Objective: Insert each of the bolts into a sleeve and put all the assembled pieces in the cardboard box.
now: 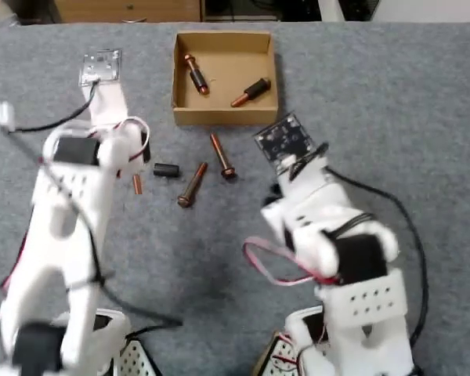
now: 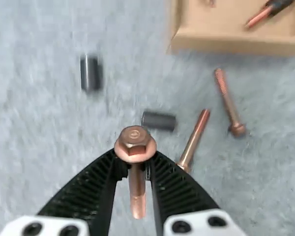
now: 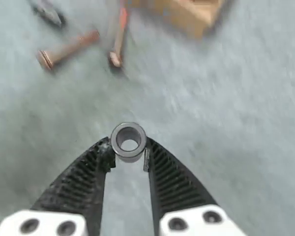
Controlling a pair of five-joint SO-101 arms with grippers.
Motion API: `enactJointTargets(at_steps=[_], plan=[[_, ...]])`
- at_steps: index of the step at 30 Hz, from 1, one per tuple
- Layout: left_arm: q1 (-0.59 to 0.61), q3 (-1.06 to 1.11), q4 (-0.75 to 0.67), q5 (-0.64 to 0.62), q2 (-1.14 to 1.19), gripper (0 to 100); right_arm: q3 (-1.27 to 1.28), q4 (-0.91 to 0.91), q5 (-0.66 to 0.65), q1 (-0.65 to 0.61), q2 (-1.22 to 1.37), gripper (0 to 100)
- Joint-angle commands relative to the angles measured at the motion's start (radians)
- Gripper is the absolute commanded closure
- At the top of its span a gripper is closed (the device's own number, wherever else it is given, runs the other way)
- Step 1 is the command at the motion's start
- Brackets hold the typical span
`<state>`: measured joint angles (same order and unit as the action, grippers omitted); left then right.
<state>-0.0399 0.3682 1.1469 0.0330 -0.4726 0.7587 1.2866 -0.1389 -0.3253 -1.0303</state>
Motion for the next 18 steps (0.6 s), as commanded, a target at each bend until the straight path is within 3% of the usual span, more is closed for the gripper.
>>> enactJointTargets(at_steps=[1,4,8,14,18], plan=[[0.014,0.137,-0.144,0.1,-0.263,98,0.17,-0.336,0.239,-0.133,-0.094,99.7],[0.014,0.284,-0.299,0.146,-0.432,98,0.337,-0.647,0.359,-0.189,-0.165,99.7],[0.011,0.453,-0.482,0.141,-0.627,98,0.493,-0.924,0.382,-0.252,-0.24,99.7],[-0.018,0.578,-0.663,0.147,-0.823,98,0.665,-1.111,0.376,-0.309,-0.321,99.7],[-0.058,0.566,-0.678,0.147,-0.857,98,0.739,-1.149,0.376,-0.315,-0.329,99.7]])
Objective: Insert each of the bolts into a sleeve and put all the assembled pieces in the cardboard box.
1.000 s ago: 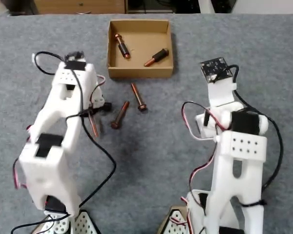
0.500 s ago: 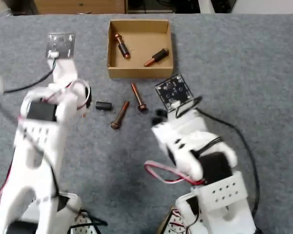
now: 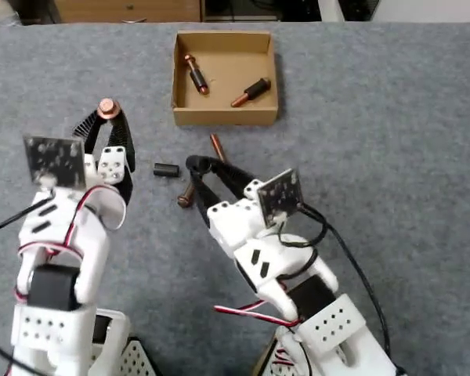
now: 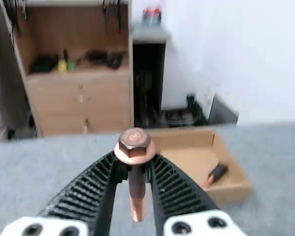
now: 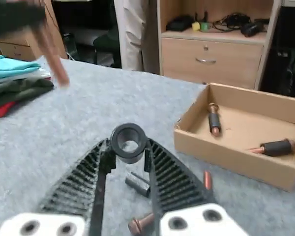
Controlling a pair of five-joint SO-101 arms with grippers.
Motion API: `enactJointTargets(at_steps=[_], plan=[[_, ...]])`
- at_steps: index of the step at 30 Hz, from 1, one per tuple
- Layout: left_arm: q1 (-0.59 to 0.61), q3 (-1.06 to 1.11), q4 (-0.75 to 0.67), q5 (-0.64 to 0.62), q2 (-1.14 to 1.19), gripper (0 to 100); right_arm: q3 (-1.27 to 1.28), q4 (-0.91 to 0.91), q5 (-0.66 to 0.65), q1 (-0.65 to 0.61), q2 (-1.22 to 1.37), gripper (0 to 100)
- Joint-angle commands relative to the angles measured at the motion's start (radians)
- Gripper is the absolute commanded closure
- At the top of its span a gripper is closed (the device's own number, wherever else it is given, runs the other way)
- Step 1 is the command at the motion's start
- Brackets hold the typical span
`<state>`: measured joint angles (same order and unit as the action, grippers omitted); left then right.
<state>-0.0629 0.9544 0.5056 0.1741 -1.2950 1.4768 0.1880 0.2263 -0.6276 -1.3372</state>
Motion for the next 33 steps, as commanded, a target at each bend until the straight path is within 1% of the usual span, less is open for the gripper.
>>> enactJointTargets(at_steps=[1,4,10,13,17,20,23,26,29,33], plan=[[-0.043,-0.026,-0.034,0.006,-0.033,98,0.033,-0.051,0.011,-0.013,-0.022,99.7],[-0.063,-0.026,-0.034,0.006,-0.033,98,0.056,-0.026,0.011,-0.013,-0.022,99.7],[-0.101,0.068,-0.031,0.002,-0.031,98,0.024,0.15,0.009,-0.013,-0.024,99.6],[-0.089,0.103,-0.028,0.002,-0.042,98,-0.002,0.364,-0.071,-0.013,-0.021,99.5],[-0.012,0.097,-0.032,0.002,-0.042,98,-0.059,0.686,-0.203,0.002,-0.022,99.5],[0.021,0.098,-0.029,0.002,-0.035,98,-0.162,0.836,-0.256,0.025,-0.021,99.4],[0.023,0.101,-0.028,0.002,-0.035,98,-0.209,0.879,-0.308,0.025,-0.007,99.3],[0.017,0.101,-0.028,0.002,-0.035,98,-0.226,0.885,-0.411,0.025,0.102,96.2],[0.023,0.101,-0.028,0.002,-0.033,98,-0.292,0.885,-0.42,0.027,0.291,94.4],[0.025,0.101,-0.028,0.0,-0.038,98,-0.472,0.881,-0.42,0.042,0.607,94.4]])
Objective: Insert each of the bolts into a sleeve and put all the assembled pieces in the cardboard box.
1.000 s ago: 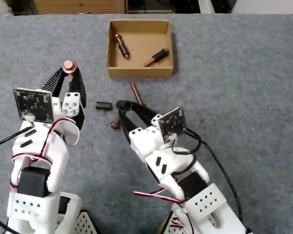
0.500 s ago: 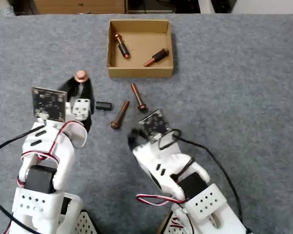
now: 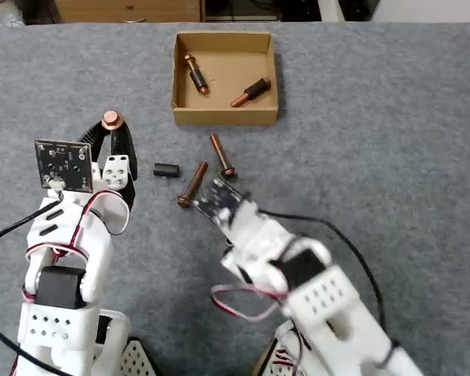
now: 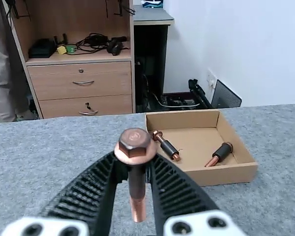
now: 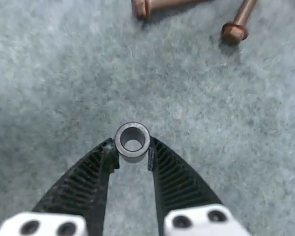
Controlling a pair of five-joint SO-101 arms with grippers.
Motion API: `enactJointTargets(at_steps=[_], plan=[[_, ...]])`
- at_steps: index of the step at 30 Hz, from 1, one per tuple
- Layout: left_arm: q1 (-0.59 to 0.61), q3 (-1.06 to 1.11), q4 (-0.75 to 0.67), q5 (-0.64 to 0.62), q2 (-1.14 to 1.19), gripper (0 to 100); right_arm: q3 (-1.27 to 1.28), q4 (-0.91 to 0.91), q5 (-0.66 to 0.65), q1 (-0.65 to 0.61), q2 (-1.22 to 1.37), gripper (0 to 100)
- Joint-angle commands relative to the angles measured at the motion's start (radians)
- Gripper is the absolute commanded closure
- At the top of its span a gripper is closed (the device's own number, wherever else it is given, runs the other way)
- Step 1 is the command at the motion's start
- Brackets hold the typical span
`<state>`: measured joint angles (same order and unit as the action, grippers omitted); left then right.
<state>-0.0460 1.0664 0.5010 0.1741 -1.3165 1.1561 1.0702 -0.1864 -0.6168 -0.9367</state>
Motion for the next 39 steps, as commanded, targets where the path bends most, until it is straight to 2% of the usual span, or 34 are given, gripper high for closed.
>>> enactJointTargets(at_steps=[1,7,15,17,19,21,23,31,39], plan=[[0.008,-0.011,-0.021,0.0,-0.019,98,-0.199,0.0,-0.011,0.031,0.288,94.5],[0.009,-0.02,0.005,0.005,-0.021,98,-0.406,-0.005,-0.015,0.031,0.693,98.0],[0.009,-0.018,0.037,0.002,-0.021,98,-0.573,-0.006,-0.015,0.025,1.061,97.7],[0.009,-0.021,0.034,0.002,-0.021,98,-0.593,-0.006,-0.011,0.025,1.127,93.6],[0.011,-0.021,0.032,0.0,-0.021,98,-0.599,-0.006,-0.009,0.025,1.173,83.8],[0.038,-0.021,0.031,-0.002,-0.021,98,-0.599,-0.006,-0.014,0.025,1.191,73.0],[0.068,-0.021,0.029,-0.002,-0.021,98,-0.593,-0.006,-0.015,0.025,1.191,66.7],[0.106,-0.021,0.029,-0.002,-0.021,98,-0.581,0.003,-0.015,0.025,1.104,78.4],[0.103,-0.021,0.029,-0.002,-0.021,98,-0.421,-0.055,-0.009,0.024,0.986,79.3]])
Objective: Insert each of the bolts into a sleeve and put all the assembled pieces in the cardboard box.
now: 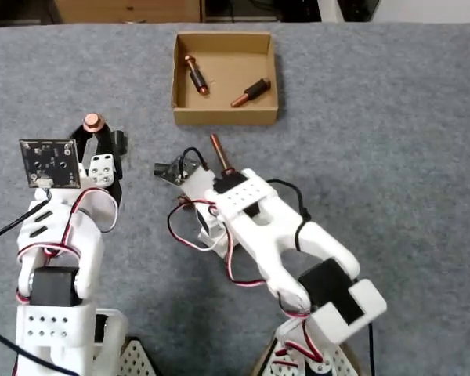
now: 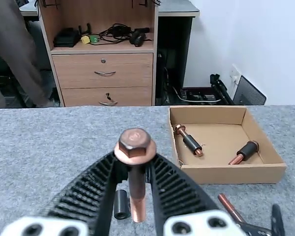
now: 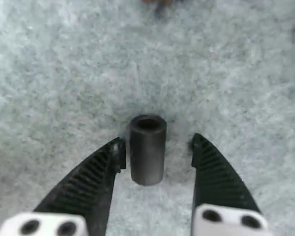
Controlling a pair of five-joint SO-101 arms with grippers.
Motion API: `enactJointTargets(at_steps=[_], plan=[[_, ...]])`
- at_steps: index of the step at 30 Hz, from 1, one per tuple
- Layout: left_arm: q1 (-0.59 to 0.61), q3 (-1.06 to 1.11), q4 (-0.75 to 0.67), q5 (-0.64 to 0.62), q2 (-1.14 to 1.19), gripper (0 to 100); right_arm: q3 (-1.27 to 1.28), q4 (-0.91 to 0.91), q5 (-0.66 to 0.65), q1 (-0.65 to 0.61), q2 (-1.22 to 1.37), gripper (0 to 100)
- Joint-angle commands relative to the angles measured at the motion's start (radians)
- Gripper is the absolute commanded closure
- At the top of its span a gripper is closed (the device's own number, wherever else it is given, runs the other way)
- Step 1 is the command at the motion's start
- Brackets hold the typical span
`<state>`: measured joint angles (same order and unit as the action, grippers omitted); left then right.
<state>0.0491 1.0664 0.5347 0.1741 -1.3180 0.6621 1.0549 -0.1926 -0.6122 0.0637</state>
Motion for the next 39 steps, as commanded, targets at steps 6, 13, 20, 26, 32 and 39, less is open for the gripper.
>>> enactJointTargets(at_steps=[6,13,20,26,32,39], plan=[[0.003,-0.021,-0.005,-0.002,-0.019,98,0.143,-0.147,-0.002,0.019,-0.013,79.6],[0.003,-0.021,-0.005,-0.002,-0.019,98,0.139,-0.149,-0.002,0.019,-0.013,79.7],[0.006,-0.021,-0.005,-0.002,-0.019,98,0.142,-0.147,0.0,0.019,-0.013,90.7],[0.006,-0.021,-0.005,-0.002,-0.019,98,0.142,-0.147,0.0,0.021,-0.013,98.9],[0.011,-0.026,-0.003,-0.002,-0.019,98,0.125,-0.124,0.041,0.025,-0.022,99.3],[0.006,-0.075,0.003,-0.002,-0.019,98,-0.061,0.17,0.175,0.028,-0.154,99.3]])
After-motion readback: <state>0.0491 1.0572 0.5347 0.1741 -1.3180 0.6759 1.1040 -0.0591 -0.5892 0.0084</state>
